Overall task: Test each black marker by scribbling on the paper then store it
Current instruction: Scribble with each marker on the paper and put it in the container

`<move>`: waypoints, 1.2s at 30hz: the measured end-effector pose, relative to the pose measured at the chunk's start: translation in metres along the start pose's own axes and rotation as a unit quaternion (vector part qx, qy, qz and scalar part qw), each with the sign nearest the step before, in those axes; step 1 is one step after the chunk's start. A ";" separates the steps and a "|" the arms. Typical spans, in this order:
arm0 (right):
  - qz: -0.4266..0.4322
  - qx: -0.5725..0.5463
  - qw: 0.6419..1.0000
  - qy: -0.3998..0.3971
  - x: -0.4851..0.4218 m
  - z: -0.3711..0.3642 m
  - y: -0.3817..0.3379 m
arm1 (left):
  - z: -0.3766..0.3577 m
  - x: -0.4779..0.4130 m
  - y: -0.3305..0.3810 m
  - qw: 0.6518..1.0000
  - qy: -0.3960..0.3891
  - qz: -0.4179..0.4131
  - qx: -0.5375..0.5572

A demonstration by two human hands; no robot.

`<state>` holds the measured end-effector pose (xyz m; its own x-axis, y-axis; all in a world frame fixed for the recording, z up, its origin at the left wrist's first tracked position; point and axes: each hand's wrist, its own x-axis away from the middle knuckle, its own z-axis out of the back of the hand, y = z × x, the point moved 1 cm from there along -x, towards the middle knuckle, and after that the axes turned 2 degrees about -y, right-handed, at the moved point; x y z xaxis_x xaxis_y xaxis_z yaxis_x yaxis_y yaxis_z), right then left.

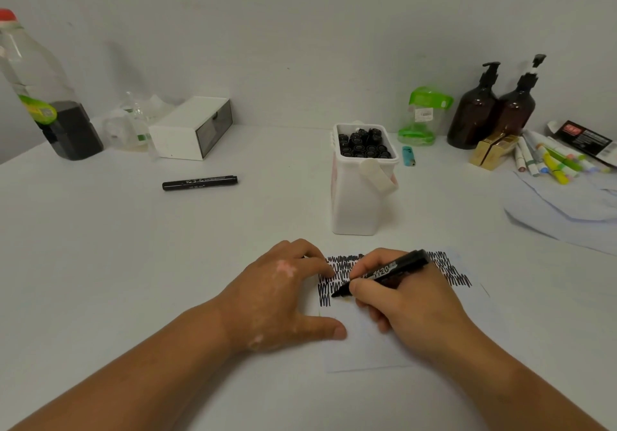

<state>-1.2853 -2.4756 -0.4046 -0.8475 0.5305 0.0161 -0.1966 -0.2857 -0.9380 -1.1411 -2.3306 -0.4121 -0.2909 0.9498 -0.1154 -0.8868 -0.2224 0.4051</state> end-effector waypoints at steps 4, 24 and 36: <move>0.005 0.017 1.000 0.003 0.000 -0.001 0.000 | 0.000 0.000 0.000 1.000 0.000 0.002 0.002; -0.007 0.046 0.999 0.012 -0.002 0.001 0.002 | 0.001 -0.001 0.000 1.000 -0.003 0.004 0.000; -0.008 0.049 0.999 0.018 -0.001 0.002 -0.001 | 0.001 -0.001 0.001 1.000 -0.008 0.010 0.003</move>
<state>-1.2852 -2.4778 -0.4034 -0.8264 0.5629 0.0167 -0.2582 -0.3524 -0.8995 -1.1412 -2.3311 -0.4106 -0.3030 0.9485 -0.0924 -0.8789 -0.2407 0.4118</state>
